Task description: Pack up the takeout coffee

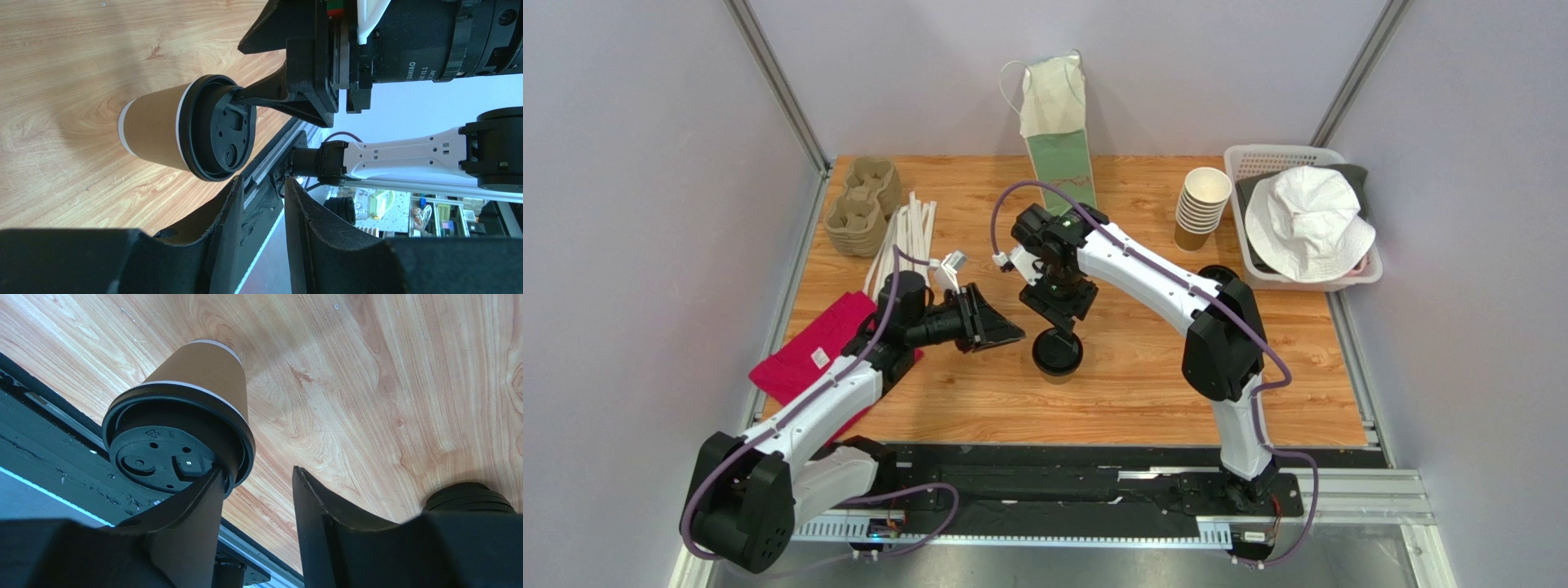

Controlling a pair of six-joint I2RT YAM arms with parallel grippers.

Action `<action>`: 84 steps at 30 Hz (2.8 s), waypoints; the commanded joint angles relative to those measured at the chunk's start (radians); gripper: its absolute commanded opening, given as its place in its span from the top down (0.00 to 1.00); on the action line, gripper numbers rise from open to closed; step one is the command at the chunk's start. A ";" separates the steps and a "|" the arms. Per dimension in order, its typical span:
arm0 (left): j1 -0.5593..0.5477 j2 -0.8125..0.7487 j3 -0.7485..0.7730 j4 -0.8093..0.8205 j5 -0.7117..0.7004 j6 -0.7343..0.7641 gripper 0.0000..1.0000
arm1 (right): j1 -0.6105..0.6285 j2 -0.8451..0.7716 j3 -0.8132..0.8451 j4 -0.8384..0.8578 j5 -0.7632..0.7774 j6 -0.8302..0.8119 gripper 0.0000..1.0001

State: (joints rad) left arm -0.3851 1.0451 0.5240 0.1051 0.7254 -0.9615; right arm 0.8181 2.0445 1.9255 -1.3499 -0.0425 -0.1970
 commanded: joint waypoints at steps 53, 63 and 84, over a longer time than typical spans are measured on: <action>-0.156 0.401 0.064 0.251 0.089 0.026 1.00 | -0.244 -0.035 -0.388 0.236 -0.841 0.189 1.00; -0.156 0.493 0.050 0.249 0.069 0.026 1.00 | -0.275 0.012 -0.431 0.273 -0.810 0.220 1.00; -0.156 0.595 0.074 0.118 -0.003 0.040 1.00 | -0.307 0.083 -0.505 0.359 -0.801 0.217 1.00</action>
State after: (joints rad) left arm -0.5301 1.5650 0.6140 0.4061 0.8986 -1.0012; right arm 0.5041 2.0563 1.4704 -1.1149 -1.1069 0.0368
